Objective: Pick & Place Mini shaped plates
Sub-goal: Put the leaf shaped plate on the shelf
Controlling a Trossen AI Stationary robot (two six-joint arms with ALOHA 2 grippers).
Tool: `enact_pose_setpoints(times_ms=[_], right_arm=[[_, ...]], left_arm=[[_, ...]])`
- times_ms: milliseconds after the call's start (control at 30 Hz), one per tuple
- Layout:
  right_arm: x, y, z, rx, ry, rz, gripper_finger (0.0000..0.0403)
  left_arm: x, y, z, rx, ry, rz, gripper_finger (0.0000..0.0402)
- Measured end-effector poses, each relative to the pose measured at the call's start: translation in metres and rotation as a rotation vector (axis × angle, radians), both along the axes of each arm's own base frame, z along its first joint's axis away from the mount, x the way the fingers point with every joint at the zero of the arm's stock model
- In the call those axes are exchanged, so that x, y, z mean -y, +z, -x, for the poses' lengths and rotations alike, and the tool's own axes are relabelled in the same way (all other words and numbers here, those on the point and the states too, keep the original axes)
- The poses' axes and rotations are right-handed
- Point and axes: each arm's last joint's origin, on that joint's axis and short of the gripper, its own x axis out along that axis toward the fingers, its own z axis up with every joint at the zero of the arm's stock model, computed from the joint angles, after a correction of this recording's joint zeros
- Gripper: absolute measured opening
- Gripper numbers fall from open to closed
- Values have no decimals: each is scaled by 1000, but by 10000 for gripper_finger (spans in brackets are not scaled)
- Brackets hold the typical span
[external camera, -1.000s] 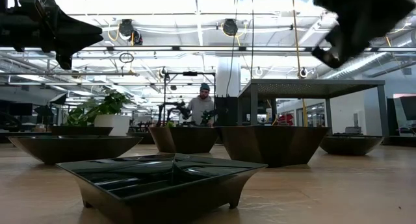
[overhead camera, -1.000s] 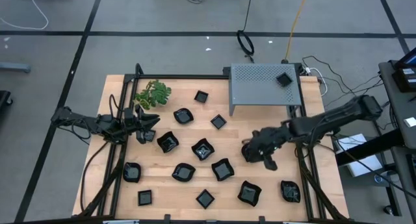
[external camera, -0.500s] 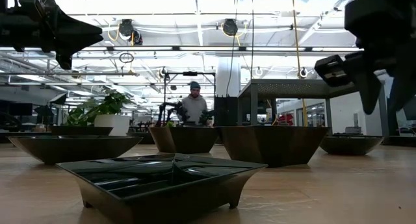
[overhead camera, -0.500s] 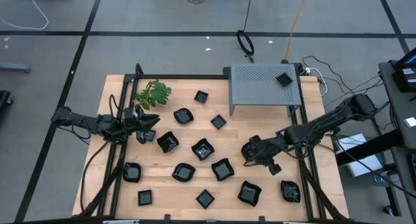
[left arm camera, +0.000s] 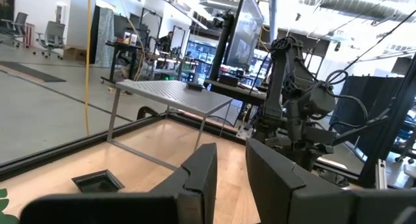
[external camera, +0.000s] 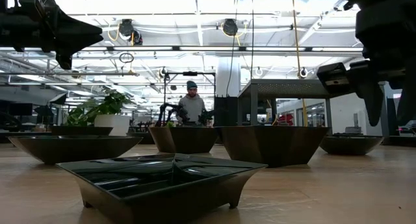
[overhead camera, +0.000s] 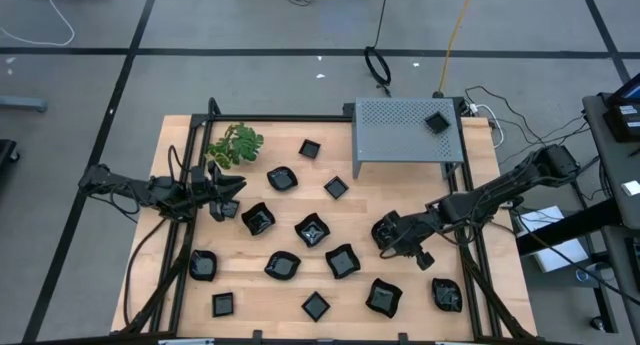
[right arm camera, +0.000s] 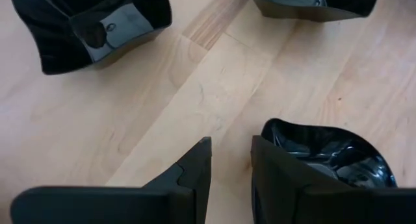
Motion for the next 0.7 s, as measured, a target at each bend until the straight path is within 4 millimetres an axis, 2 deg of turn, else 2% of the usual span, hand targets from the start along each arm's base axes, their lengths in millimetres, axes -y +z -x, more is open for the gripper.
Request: enact_pose_setpoints(times_ms=[400,700], right_arm=[[1,-6,3,21,58,47,162],[14,-33,17,94,-50,255,155]], left_arm=[[0,0,0,0,0,0,86],[0,0,0,0,0,0,86]])
